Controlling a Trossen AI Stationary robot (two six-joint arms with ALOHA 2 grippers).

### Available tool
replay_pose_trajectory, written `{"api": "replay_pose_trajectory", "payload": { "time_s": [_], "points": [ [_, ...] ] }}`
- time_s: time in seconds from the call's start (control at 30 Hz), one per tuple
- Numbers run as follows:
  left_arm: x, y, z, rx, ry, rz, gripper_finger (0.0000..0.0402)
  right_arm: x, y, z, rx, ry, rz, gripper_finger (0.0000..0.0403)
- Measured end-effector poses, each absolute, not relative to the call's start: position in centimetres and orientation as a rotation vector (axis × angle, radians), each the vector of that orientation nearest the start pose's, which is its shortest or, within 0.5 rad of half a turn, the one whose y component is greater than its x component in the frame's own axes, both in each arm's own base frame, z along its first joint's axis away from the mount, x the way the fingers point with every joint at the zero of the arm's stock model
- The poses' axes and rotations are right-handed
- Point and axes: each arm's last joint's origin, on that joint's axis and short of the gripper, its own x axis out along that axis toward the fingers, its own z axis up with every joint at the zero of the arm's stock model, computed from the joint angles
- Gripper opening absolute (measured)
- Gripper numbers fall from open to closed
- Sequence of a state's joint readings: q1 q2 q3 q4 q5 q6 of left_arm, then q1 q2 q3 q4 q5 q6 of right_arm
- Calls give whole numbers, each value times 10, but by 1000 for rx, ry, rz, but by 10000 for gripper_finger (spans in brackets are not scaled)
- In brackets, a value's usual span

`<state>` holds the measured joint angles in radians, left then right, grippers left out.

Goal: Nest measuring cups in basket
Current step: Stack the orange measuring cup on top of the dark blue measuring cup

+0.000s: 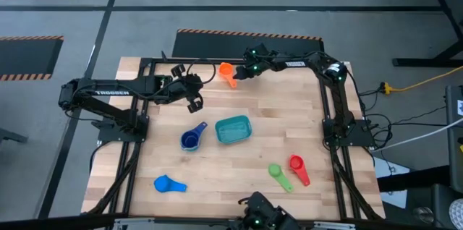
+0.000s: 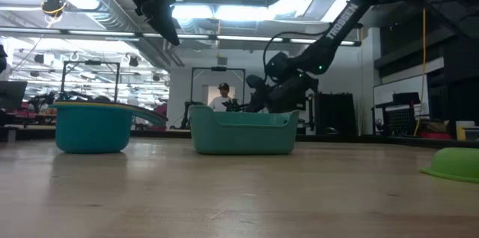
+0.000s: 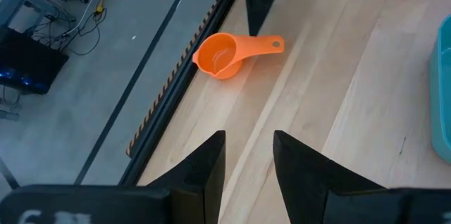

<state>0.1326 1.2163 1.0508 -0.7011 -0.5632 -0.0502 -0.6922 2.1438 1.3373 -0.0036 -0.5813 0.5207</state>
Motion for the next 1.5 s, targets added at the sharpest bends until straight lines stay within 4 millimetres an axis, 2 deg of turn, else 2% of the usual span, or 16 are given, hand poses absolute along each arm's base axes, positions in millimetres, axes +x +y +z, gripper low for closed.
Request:
{"api": "replay_pose_trajectory", "payload": {
  "time_s": [0.37,0.6,0.9,1.0,1.13,1.27,1.4,1.5],
  "points": [
    [236,47,300,142,839,673,114,358,-259,127,1002,622,-216,169],
    [236,47,300,143,838,672,114,363,-252,118,1031,652,-222,169],
    [237,47,301,138,819,673,114,364,-253,120,1020,629,-220,169],
    [241,49,304,119,781,619,114,364,-253,120,1018,629,-219,169],
    [250,61,309,73,681,486,114,364,-254,120,1018,626,-219,169],
    [261,81,309,50,599,458,111,359,-260,121,1050,618,-169,169],
    [274,106,299,12,556,415,110,349,-268,125,1116,602,-7,169],
    [285,124,286,-25,542,408,111,342,-276,134,1109,574,-10,169]
  ]
}}
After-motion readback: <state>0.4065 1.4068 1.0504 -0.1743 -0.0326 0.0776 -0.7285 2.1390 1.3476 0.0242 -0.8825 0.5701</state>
